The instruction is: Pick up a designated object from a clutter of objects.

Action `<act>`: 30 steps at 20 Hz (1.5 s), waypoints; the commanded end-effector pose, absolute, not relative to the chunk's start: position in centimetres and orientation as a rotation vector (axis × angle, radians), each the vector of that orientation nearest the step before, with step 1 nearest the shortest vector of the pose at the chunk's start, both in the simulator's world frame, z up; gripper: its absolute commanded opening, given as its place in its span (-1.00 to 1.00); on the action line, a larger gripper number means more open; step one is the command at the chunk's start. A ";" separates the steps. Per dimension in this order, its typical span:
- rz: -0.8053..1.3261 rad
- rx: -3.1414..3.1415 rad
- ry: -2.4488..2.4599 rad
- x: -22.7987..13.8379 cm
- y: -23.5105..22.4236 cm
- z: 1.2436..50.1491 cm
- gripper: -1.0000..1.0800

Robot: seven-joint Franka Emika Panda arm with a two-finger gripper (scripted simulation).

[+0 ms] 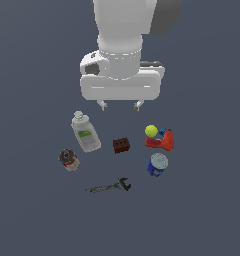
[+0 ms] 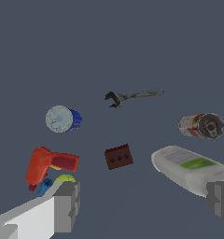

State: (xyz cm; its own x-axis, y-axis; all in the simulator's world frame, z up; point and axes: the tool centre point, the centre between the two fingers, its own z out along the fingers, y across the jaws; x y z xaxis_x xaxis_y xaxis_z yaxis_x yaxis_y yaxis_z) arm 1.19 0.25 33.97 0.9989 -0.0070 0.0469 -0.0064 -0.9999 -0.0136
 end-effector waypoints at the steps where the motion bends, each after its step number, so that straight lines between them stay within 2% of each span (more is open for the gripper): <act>1: -0.079 -3.129 0.013 1.3 0.1 34.0 0.92; 16: -0.067 -3.108 0.207 3.0 -0.1 32.3 0.92; 30: -0.030 -2.994 0.768 7.4 -1.2 26.4 0.92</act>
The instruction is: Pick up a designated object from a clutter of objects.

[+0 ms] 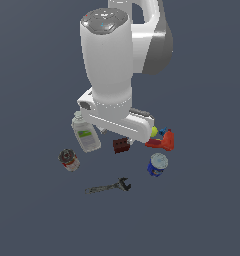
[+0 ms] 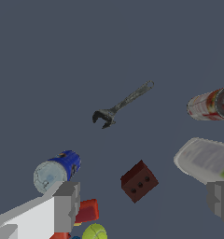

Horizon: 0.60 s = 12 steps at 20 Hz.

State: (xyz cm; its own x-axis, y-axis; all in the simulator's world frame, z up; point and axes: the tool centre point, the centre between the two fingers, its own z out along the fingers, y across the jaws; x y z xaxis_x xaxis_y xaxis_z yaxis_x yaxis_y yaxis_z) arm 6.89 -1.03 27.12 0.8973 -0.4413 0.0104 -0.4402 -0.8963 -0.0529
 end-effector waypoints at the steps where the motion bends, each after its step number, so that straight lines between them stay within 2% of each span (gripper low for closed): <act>1: -0.027 -2.981 0.812 7.7 -1.3 25.9 0.92; 12: 0.001 -2.815 1.278 10.8 -2.4 19.9 0.92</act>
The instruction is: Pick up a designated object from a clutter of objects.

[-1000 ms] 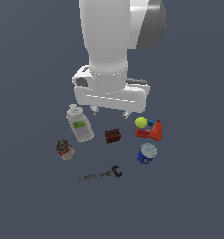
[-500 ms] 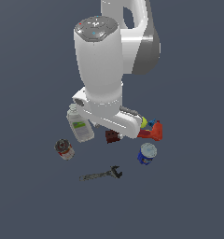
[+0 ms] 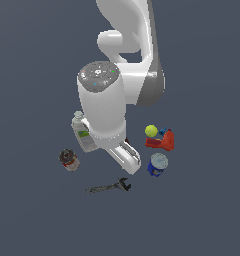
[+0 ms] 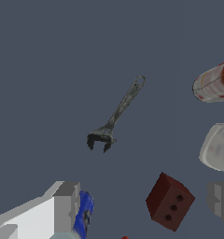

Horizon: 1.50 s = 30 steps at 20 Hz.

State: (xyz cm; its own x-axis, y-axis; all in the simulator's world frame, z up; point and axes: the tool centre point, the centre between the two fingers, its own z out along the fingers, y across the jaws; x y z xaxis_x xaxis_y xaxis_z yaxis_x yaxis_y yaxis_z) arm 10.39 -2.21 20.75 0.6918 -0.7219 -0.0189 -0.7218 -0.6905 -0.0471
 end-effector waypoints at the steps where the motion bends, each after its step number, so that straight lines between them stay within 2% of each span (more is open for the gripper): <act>1: 0.003 -2.798 1.319 11.0 -2.5 19.3 0.92; 19: 0.009 -2.421 1.981 14.1 -4.5 8.9 0.92; 30: 0.000 -2.294 2.146 14.6 -5.1 5.9 0.92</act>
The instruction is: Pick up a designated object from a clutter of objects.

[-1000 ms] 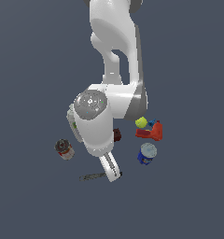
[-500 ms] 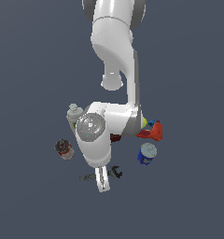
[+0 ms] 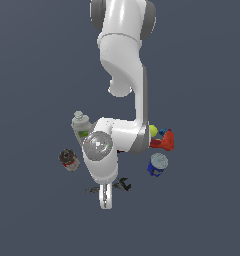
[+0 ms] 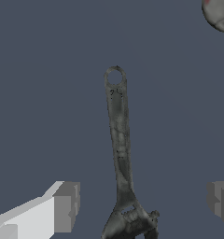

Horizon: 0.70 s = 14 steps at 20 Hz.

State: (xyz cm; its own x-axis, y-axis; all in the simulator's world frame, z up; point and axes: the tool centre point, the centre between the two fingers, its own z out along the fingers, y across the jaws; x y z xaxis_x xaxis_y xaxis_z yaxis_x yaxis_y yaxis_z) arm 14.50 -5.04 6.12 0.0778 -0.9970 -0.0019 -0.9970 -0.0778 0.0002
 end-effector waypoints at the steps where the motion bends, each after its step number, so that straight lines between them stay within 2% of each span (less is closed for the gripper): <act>1: 0.000 -2.290 2.150 14.6 -5.1 5.8 0.92; 8: 0.001 -2.292 2.149 14.5 -5.1 5.2 0.92; 14: 0.001 -2.288 2.152 14.4 -5.1 2.3 0.92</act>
State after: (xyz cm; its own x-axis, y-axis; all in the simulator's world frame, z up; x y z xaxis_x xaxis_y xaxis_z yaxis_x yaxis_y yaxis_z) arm 14.51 -5.12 3.18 0.0621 -0.9981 -0.0004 -0.9981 -0.0621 -0.0006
